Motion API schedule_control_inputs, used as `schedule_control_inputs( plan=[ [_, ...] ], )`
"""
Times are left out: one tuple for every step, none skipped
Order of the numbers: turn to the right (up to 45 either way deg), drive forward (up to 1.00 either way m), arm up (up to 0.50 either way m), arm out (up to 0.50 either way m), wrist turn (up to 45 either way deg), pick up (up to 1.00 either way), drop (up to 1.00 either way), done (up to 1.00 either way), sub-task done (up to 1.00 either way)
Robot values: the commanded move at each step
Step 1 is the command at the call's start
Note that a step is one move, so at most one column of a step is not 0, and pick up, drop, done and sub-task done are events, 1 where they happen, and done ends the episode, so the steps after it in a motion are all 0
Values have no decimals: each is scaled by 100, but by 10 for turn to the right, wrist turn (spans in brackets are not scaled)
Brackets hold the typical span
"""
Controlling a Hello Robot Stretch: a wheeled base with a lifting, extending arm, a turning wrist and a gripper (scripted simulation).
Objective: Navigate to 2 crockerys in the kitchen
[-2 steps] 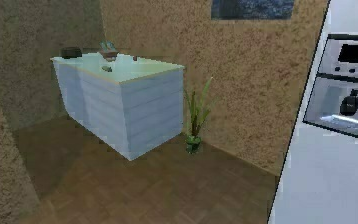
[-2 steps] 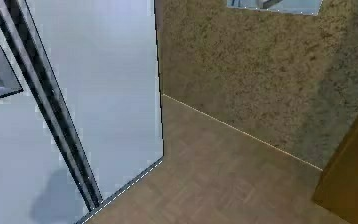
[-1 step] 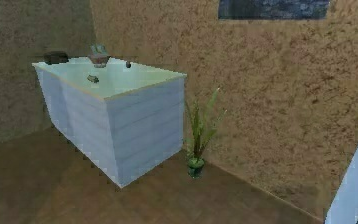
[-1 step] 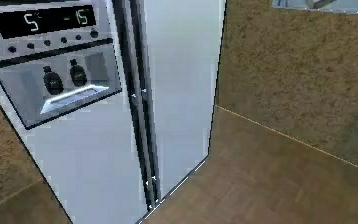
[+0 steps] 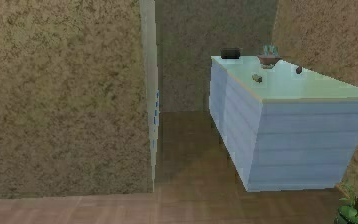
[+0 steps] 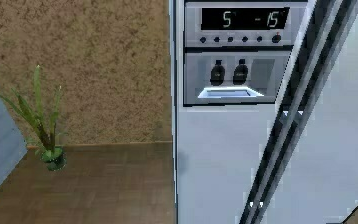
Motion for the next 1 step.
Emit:
schedule_control_inputs(
  plan=[
    [-90,0,0,0,0,0,0,0,0]
  ],
)
